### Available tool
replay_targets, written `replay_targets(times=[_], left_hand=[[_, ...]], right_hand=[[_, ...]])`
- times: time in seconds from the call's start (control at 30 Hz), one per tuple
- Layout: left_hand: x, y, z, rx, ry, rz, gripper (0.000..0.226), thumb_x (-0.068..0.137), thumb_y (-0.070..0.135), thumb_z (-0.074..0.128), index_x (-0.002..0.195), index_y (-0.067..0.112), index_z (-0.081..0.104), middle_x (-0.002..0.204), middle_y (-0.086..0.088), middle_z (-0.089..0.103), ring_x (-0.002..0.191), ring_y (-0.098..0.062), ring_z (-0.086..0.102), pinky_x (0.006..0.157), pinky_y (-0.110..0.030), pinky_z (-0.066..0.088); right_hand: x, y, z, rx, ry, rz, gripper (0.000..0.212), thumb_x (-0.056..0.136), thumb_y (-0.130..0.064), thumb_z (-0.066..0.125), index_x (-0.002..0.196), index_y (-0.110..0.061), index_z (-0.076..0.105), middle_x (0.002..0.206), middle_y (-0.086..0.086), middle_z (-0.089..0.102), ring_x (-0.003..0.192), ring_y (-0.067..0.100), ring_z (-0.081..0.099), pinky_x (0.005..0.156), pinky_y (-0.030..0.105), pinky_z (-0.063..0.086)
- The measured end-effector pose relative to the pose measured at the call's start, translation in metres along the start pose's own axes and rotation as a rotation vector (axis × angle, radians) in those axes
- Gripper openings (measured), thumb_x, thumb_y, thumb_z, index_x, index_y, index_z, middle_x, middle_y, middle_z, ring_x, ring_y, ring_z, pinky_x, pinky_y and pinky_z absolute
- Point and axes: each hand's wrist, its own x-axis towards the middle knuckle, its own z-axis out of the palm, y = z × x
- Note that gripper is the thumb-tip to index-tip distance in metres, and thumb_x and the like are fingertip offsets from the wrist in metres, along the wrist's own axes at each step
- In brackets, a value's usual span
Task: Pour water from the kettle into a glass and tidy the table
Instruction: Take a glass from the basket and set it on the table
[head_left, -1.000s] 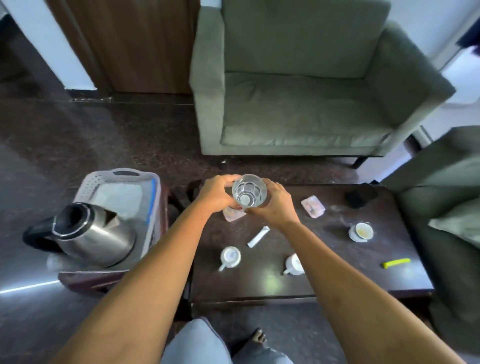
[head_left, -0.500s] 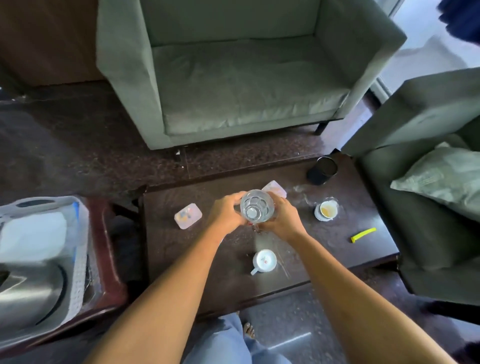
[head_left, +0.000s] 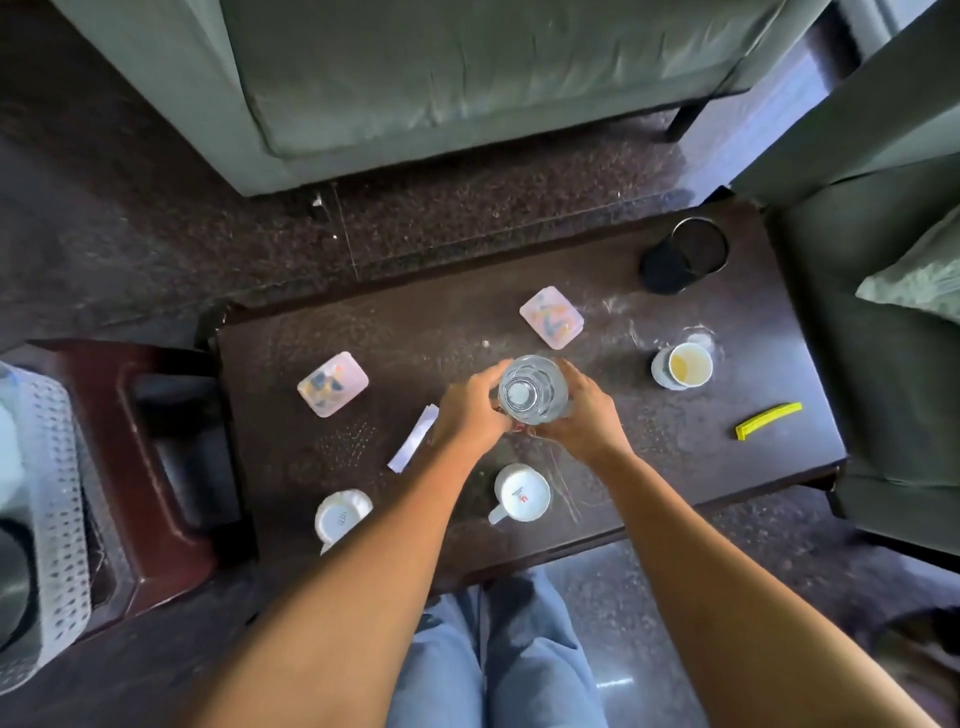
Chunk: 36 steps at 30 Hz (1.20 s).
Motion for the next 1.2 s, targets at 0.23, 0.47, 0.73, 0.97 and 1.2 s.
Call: replay_targets(times=[0.23,0.47,0.73,0.97,1.2], left_hand=[[0.016,-0.005,0.026,-0.043,0.021,-0.024,0.073,0.062,0.013,0.084,0.127,0.028,0.055,0.117,0.003,0.069,0.097,-0.012,0.068,0.086,-0.034,0.056],[0.014,-0.012,0.04,-0.026,0.022,-0.041,0.07,0.064,0.015,0.084,0.127,0.027,0.055,0.116,0.007,0.069,0.087,-0.003,0.068,0.08,-0.024,0.056],[0.012,-0.02,0.048,-0.034,0.083,-0.082,0.074,0.065,0.009,0.082,0.13,0.029,0.052,0.121,0.006,0.066,0.084,-0.002,0.066,0.077,-0.017,0.053],[0.007,-0.007,0.048,0.016,0.117,-0.136,0.081,0.073,0.001,0.072,0.141,0.027,0.036,0.135,-0.002,0.056,0.117,-0.02,0.058,0.098,-0.039,0.048],[-0.046,0.007,0.0,-0.237,0.336,-0.228,0.077,0.073,-0.003,0.066,0.14,0.024,0.04,0.135,-0.006,0.053,0.113,-0.021,0.058,0.098,-0.033,0.047]], right_hand=[[0.02,0.027,0.002,-0.059,-0.034,-0.006,0.072,0.054,-0.033,0.087,0.116,-0.034,0.049,0.108,-0.011,0.065,0.098,0.014,0.06,0.077,0.026,0.041],[0.024,0.041,0.007,-0.102,-0.097,-0.007,0.073,0.06,-0.034,0.085,0.121,-0.029,0.047,0.116,-0.005,0.064,0.107,0.019,0.059,0.09,0.039,0.049],[0.022,0.048,0.01,-0.14,-0.122,0.008,0.093,0.067,-0.027,0.082,0.143,-0.019,0.03,0.138,0.006,0.051,0.125,0.024,0.048,0.101,0.038,0.04],[0.018,0.036,0.008,-0.273,-0.219,0.022,0.11,0.072,-0.012,0.078,0.15,-0.021,0.001,0.157,0.007,0.016,0.142,0.03,0.021,0.113,0.045,0.022],[-0.011,-0.016,-0.009,-0.417,-0.15,-0.114,0.098,0.079,-0.013,0.069,0.15,-0.02,0.001,0.157,0.001,0.011,0.141,0.032,0.015,0.111,0.044,0.028]])
